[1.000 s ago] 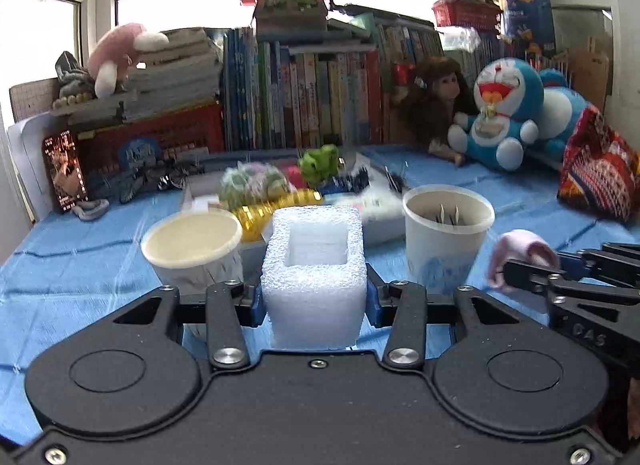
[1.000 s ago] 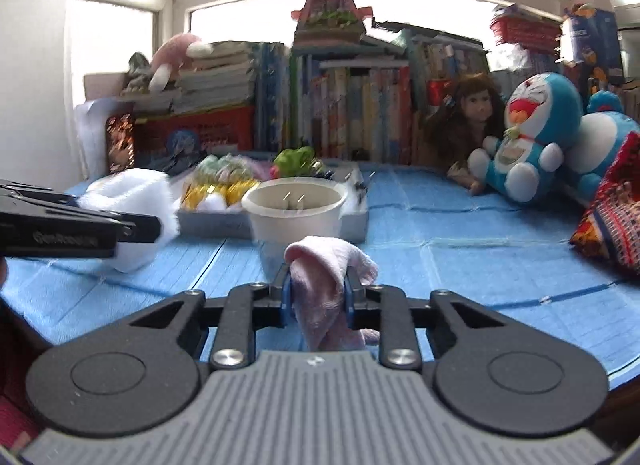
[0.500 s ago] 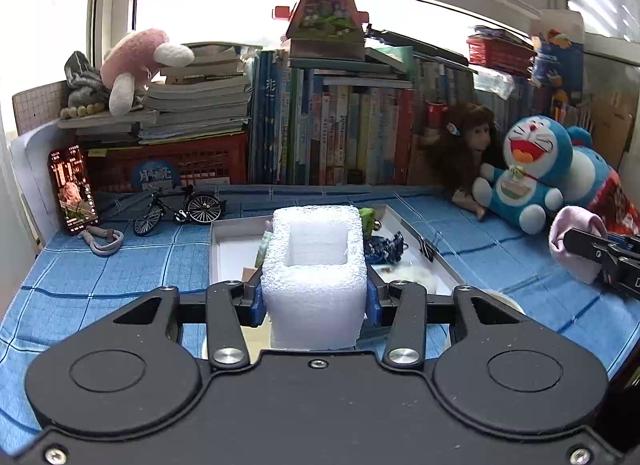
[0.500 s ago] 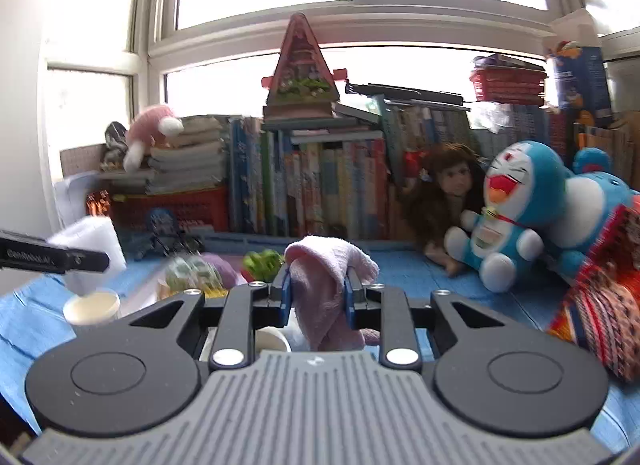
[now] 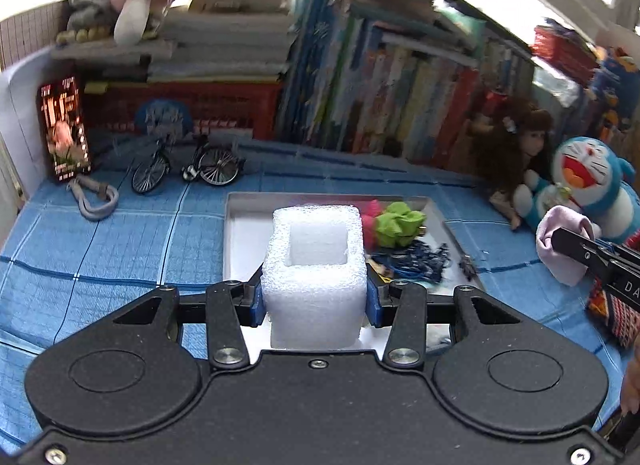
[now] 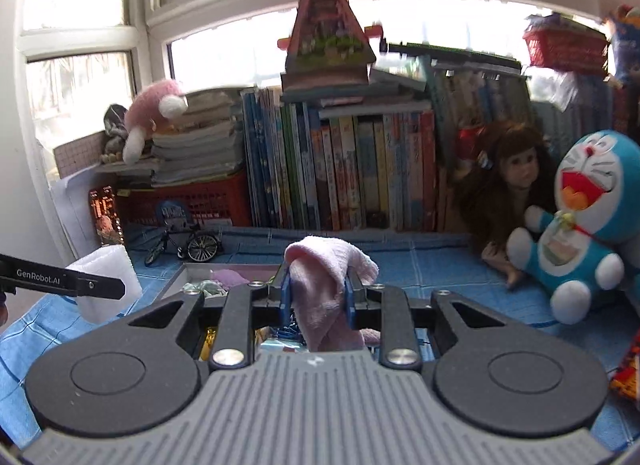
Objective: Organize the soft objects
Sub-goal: 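Carry the foam block and pink sock over the white tray, then lower the foam block and sock into the tray and open both grippers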
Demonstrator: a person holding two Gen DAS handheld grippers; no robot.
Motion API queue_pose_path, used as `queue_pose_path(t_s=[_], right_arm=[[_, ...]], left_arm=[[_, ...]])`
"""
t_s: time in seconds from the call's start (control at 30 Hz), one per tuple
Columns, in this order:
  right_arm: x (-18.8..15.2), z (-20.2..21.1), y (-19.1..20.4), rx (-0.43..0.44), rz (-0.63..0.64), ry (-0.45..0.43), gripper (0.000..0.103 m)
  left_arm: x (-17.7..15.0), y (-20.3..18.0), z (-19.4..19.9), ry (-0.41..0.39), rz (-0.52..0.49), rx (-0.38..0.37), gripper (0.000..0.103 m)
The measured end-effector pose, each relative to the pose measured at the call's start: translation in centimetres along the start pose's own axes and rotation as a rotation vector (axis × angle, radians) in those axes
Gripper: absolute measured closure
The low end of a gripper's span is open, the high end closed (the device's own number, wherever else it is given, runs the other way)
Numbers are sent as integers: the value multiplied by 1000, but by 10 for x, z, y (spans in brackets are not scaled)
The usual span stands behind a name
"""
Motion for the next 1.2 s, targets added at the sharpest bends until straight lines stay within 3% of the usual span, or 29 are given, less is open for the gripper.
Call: queue_pose_path(t_s=[0.5, 0.83, 1.2], right_arm=[[-5, -88, 9, -16, -66, 189, 73], [-24, -118, 37, 30, -53, 293, 73], [-37, -149, 49, 22, -74, 355, 73]], left_arm=[[5, 25, -80, 144, 79, 29, 60], [1, 21, -115, 216, 75, 36, 60], [-6, 22, -139, 262, 97, 34, 61]])
Point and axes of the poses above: each gripper's, at about its wrist camera, not at the fingertips, and z roughly against the way its jaws point, y to its left, x to its top, the point moved 4 cm from there along -z, roughly the way its jaws point, and after that the axes turned 10 degrees about -y, right-handed, at the moved point
